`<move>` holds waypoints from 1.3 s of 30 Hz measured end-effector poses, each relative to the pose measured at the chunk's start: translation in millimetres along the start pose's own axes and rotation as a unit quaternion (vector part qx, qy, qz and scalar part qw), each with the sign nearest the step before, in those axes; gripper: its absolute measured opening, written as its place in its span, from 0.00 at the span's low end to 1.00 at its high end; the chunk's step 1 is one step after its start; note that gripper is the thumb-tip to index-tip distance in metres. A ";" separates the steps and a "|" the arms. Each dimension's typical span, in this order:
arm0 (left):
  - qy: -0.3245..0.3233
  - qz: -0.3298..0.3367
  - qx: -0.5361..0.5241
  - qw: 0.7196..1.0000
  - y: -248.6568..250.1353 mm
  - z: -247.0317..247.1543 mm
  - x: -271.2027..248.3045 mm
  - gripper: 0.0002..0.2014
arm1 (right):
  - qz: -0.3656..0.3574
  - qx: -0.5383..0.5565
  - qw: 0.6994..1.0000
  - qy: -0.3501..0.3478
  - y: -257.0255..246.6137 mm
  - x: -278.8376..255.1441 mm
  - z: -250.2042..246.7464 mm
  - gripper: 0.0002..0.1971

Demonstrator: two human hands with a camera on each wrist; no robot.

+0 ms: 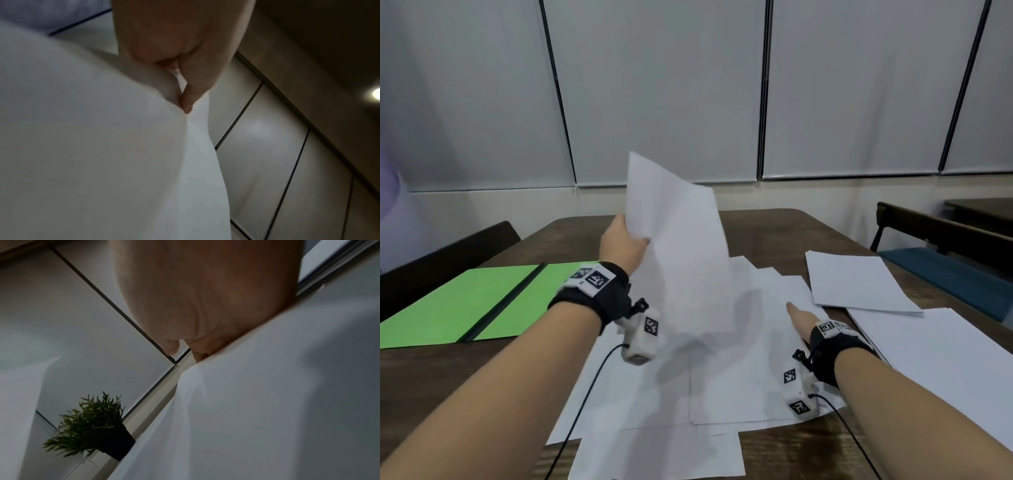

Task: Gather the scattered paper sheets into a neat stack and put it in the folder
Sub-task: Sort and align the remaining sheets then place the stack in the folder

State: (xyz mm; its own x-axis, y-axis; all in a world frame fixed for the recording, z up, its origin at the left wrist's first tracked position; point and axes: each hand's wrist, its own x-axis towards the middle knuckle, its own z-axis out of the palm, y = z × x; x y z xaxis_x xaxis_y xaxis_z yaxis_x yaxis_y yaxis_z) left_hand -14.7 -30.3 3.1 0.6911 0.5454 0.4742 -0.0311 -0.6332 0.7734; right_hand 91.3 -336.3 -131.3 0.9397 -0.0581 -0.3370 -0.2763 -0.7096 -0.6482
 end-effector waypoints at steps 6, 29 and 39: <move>-0.202 -0.077 0.084 0.973 -26.2 69.2 -44.1 0.16 | 0.000 0.101 0.994 0.038 73.1 185.8 15.1 0.70; -0.316 -0.216 0.365 0.849 -115.4 17.7 -67.2 0.36 | -0.053 -0.057 0.991 -0.105 11.0 -1.4 3.0 0.29; -0.276 -0.207 0.352 0.870 -114.5 8.2 -56.8 0.33 | -0.100 -0.086 0.988 -0.080 18.2 0.8 4.9 0.27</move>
State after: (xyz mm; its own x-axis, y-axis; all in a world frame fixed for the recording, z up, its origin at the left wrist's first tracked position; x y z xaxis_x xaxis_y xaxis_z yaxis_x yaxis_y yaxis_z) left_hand -44.5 6.7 -115.9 0.7858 0.5823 -0.2083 0.6183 -0.7315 0.2875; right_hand 86.0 -345.7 -146.7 0.9244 0.1976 -0.3263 -0.0370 -0.8049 -0.5922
